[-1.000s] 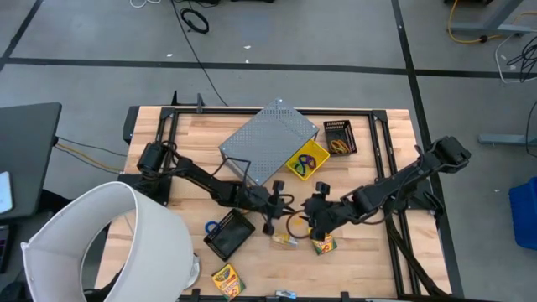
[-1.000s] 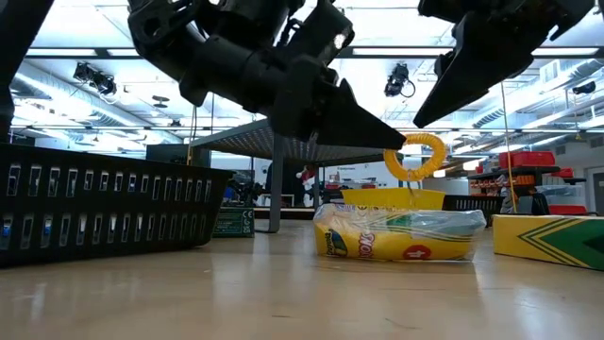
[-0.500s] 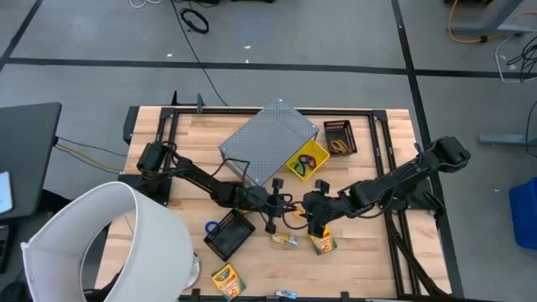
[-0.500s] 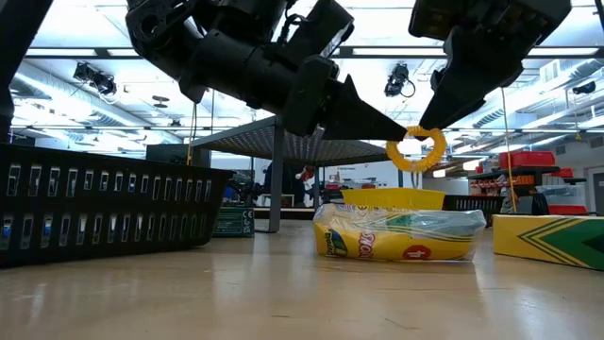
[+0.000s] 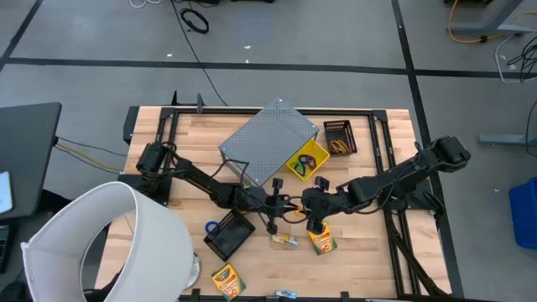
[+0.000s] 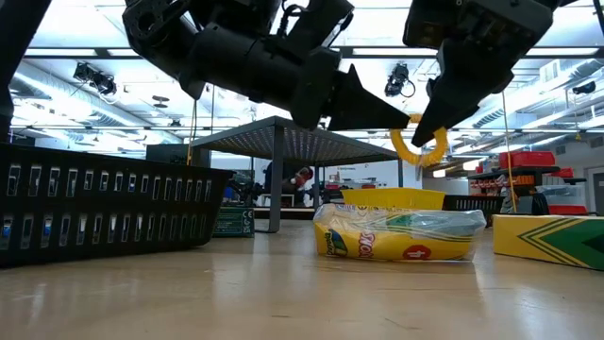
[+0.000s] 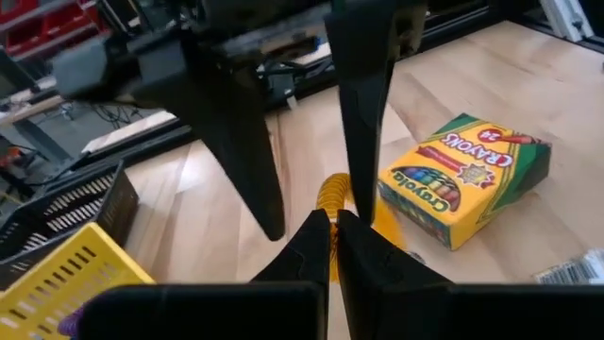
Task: Pick & Place Office Desk Supplies
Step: Put the yellow spring keychain into the yellow bin
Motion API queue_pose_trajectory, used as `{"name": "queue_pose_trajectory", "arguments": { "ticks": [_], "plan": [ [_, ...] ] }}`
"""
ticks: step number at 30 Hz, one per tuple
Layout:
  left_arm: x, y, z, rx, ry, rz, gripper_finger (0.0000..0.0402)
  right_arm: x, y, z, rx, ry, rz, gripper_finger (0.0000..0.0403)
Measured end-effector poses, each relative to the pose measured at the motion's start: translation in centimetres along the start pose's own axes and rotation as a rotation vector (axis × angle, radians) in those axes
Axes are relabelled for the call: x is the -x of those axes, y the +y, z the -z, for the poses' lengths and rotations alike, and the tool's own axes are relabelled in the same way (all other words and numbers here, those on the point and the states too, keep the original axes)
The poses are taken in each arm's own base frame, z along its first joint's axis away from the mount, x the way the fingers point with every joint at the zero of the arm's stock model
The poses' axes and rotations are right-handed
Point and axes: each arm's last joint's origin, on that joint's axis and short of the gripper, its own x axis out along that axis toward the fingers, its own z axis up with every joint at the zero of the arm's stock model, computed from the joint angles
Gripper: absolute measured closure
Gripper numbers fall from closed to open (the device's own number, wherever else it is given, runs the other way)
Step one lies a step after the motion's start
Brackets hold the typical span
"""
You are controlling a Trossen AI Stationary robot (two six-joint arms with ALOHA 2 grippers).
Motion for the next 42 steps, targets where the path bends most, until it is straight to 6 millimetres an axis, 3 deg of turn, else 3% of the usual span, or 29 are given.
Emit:
{"name": "queue_pose_trajectory", "arguments": {
  "ticks": [6, 12, 16, 29, 35, 42],
  "plan": [
    [0.1, -0.3, -0.2, -0.009, -0.013, 0.003, 0.0392, 0.0, -0.1, 0.2, 0.016, 0.02, 0.011, 0.0248],
    [0.1, -0.3, -0.2, -0.008, -0.017, 0.013, 0.0392, 0.0, -0.1, 0.2, 0.069, 0.016, 0.013, 0.0381],
    [0.1, -0.4, -0.3, 0.007, -0.039, 0.08, 0.0383, 0.0, 0.0, 0.2, 0.071, 0.004, 0.027, 0.0388],
    [0.4, -1.6, -0.4, 0.187, -0.092, 0.468, 0.0261, 0.1, -0.4, 0.4, 0.091, 0.004, 0.106, 0.0388],
    [0.7, -2.0, -0.4, 0.257, -0.104, 0.653, 0.0221, 0.1, -1.2, 0.6, 0.121, -0.013, 0.283, 0.0388],
    [0.7, -2.1, -0.4, 0.249, -0.105, 0.698, 0.0209, -0.2, -3.8, -0.2, 0.133, -0.041, 0.515, 0.0388]
  ]
}}
